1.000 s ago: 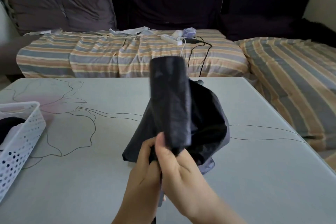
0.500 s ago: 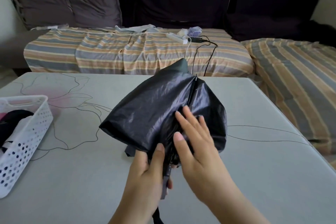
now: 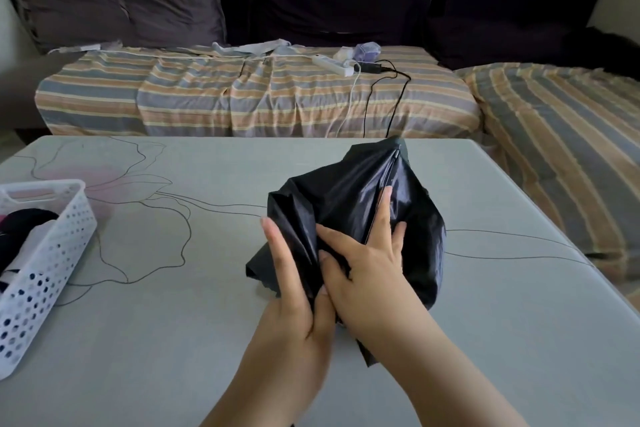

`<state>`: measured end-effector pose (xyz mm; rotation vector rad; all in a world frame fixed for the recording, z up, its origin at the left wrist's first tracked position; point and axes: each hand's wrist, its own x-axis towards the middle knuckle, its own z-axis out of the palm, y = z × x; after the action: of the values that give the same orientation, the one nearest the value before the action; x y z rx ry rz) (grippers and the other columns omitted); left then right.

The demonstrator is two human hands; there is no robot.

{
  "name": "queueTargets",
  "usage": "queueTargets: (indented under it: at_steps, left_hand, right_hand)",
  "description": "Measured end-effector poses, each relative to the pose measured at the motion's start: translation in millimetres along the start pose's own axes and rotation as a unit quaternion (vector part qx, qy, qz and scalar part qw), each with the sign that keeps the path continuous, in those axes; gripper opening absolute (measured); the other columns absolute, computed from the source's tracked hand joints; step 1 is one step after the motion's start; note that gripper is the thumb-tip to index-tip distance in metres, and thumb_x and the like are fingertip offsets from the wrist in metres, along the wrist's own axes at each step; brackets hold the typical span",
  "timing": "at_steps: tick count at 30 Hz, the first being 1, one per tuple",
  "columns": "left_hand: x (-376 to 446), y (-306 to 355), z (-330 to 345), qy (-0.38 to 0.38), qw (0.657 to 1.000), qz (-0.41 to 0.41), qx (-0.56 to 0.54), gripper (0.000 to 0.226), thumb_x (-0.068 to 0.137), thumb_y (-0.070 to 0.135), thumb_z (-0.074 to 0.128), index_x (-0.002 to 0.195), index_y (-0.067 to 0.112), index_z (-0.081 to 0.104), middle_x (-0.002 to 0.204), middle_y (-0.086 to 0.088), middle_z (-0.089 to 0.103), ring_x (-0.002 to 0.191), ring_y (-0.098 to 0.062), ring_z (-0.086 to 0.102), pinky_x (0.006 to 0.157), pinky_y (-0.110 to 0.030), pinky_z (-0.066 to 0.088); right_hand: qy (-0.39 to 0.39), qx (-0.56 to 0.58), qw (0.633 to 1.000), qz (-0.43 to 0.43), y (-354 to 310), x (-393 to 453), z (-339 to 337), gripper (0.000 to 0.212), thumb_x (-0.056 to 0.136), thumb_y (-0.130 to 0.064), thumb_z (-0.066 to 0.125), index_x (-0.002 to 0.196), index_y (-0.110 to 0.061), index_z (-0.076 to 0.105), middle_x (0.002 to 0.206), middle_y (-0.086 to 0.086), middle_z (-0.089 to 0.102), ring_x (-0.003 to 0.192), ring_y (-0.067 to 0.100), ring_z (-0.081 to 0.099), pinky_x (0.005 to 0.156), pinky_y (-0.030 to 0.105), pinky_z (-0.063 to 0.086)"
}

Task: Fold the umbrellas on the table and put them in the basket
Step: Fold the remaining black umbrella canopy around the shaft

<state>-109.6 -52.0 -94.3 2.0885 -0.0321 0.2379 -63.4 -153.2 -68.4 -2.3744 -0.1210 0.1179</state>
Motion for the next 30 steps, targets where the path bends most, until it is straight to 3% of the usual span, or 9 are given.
queueTargets:
  at_steps: [4,7,11,14,18,20,23,27,30]
  left_hand:
    - [-0.2,-7.7,2.4,-0.067,0.995,0.043,0.063,0.060,0.092,0.037,0.015,0.150,0.036,0.000,0.065,0.012,0.050,0.058,-0.009,0.049,0.060,-0.017,0.042]
    - [-3.7,-15.3,5.9,-0.071,0.994,0.071,0.053,0.063,0.090,0.034,0.022,0.132,0.071,-0.009,0.059,0.015,0.054,0.068,-0.010,0.056,0.065,-0.017,0.043]
    - [-1.9,-12.8,11.4,-0.044,0.999,-0.010,-0.023,0.057,0.098,0.024,0.039,0.128,0.070,0.023,0.059,0.012,0.062,0.055,-0.005,0.058,0.060,-0.019,0.046]
    - [-0.3,-8.6,7.5,-0.037,0.993,-0.071,-0.091,0.044,0.097,0.025,0.042,0.121,0.063,0.042,0.051,0.001,0.060,0.044,-0.009,0.053,0.049,-0.023,0.045]
    - [2.0,-2.3,-1.2,0.005,0.984,-0.091,-0.152,0.035,0.082,0.049,0.051,0.115,0.060,0.048,0.049,-0.005,0.059,0.042,-0.016,0.054,0.044,-0.024,0.044]
    - [1.6,-5.0,-3.6,0.010,0.988,-0.074,-0.136,0.043,0.080,0.040,0.063,0.112,0.063,0.047,0.048,-0.001,0.059,0.039,-0.014,0.051,0.044,-0.020,0.042]
    - [-0.8,-12.1,-8.2,-0.019,0.992,-0.055,-0.113,0.052,0.085,0.022,0.065,0.111,0.065,0.050,0.051,0.007,0.061,0.039,-0.014,0.049,0.044,-0.018,0.041]
    - [-7.4,-19.0,-13.5,-0.078,0.993,-0.014,-0.082,0.061,0.081,0.023,0.068,0.108,0.073,0.047,0.058,0.002,0.066,0.042,-0.022,0.054,0.046,-0.025,0.046]
    - [-10.6,-23.6,-11.6,-0.096,0.993,0.012,-0.071,0.060,0.063,0.065,0.071,0.115,0.072,0.043,0.093,0.023,0.071,0.057,-0.034,0.063,0.045,-0.019,0.046]
  right_hand:
    - [-0.023,0.005,0.999,0.047,1.7,2.0,-4.1,0.047,0.093,-0.050,0.051,0.137,-0.057,0.034,0.140,-0.013,-0.051,0.140,0.034,-0.032,0.119,0.050,0.013]
    - [-0.005,0.057,0.997,0.048,2.7,0.8,-0.5,0.063,0.084,-0.052,0.065,0.138,-0.056,0.033,0.141,-0.019,-0.049,0.142,0.027,-0.030,0.119,0.043,0.016]
    - [0.022,0.111,0.993,-0.019,9.3,-2.4,-4.1,0.083,0.083,-0.030,0.071,0.138,-0.063,0.018,0.140,-0.035,-0.038,0.145,0.013,-0.021,0.103,0.022,0.031]
    - [0.053,0.129,0.989,-0.046,16.3,-6.3,-16.6,0.078,0.087,-0.028,0.065,0.140,-0.061,0.018,0.149,-0.034,-0.022,0.135,-0.014,-0.008,0.089,0.001,0.029]
    - [0.127,0.006,0.991,-0.046,37.0,-4.0,-32.6,0.054,0.089,-0.039,0.060,0.140,-0.039,0.041,0.154,-0.016,0.023,0.142,0.006,0.015,0.109,0.018,0.018]
    - [0.176,0.039,0.982,-0.051,44.7,1.4,-40.6,0.036,0.088,-0.034,0.063,0.124,-0.031,0.060,0.130,-0.014,0.050,0.130,0.011,0.040,0.097,0.012,0.027]
    - [0.282,0.088,0.953,-0.073,50.7,14.1,-64.6,0.030,0.093,-0.028,0.057,0.123,-0.030,0.056,0.108,-0.014,0.050,0.104,0.005,0.050,0.076,0.007,0.034]
    - [0.221,0.116,0.961,-0.117,55.8,26.2,-94.4,0.036,0.099,-0.026,0.045,0.132,-0.041,0.046,0.113,-0.021,0.050,0.101,-0.005,0.049,0.082,0.011,0.038]
    - [0.153,0.121,0.973,-0.123,62.9,28.0,-102.1,0.023,0.098,-0.026,0.048,0.111,-0.041,0.061,0.101,-0.019,0.061,0.085,-0.001,0.058,0.072,0.017,0.043]
